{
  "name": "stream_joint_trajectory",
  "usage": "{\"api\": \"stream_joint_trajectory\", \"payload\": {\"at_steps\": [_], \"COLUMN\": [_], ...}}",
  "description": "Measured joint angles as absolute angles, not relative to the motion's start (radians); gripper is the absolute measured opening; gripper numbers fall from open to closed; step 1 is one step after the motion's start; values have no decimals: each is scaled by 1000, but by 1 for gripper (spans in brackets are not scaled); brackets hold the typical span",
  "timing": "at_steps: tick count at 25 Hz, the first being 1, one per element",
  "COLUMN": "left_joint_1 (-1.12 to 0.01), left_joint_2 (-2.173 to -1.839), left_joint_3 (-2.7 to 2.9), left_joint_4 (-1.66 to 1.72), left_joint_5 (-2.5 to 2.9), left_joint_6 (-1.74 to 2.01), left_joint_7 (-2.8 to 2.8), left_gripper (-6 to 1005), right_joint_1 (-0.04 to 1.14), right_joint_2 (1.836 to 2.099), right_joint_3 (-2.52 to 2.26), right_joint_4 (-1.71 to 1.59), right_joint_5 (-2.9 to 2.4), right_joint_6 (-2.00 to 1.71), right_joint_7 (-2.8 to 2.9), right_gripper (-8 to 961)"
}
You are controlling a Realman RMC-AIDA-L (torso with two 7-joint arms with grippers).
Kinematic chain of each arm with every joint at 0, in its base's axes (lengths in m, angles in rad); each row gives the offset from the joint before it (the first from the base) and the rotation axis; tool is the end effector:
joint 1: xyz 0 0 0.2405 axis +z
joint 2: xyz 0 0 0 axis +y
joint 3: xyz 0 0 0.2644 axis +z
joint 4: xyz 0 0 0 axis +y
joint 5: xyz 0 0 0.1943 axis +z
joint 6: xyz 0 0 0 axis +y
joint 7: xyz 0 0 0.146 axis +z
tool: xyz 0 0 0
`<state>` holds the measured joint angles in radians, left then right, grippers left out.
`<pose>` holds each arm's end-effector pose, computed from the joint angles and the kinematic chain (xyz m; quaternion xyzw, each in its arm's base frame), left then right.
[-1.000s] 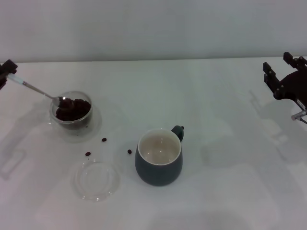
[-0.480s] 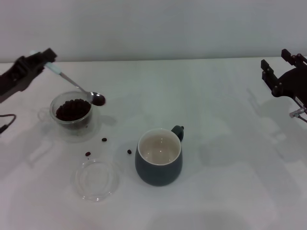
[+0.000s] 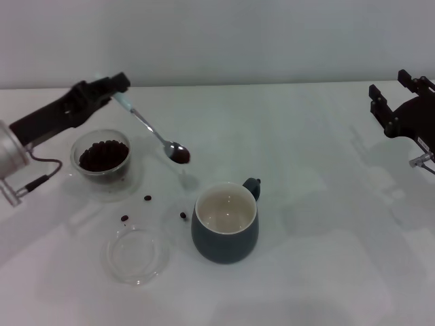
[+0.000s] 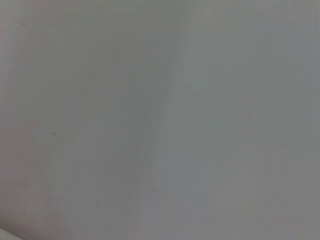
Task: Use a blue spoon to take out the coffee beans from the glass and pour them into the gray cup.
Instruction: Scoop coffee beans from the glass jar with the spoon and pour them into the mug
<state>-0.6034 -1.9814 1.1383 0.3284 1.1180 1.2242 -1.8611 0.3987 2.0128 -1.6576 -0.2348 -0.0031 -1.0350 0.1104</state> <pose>-0.2419 0.3790 -0.0002 -0.7180 -0.5276 -0.4374 0.1220 0.3359 0.3410 0.0132 -0.7638 0.1363 0.2084 0.5954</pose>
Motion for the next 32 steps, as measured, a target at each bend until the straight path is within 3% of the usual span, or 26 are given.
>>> {"api": "stream_joint_trajectory", "payload": {"at_steps": [14, 32], "left_joint_1": [-678, -693], "left_joint_2": [-2000, -2003], "left_joint_3": [1235, 1265], "left_joint_4": [325, 363], "left_joint_5": [1162, 1243], "left_joint_6": [1227, 1184], "left_joint_7": [-1863, -1840], "left_gripper": [127, 128], "right_joint_1": [394, 388], "right_joint_2": [2014, 2016], "right_joint_3": [-1659, -1661], "right_joint_4": [-235, -218], "right_joint_5": [-3, -3], "right_joint_6": [-1042, -1043], "right_joint_7": [116, 127], "right_gripper": [561, 562]}}
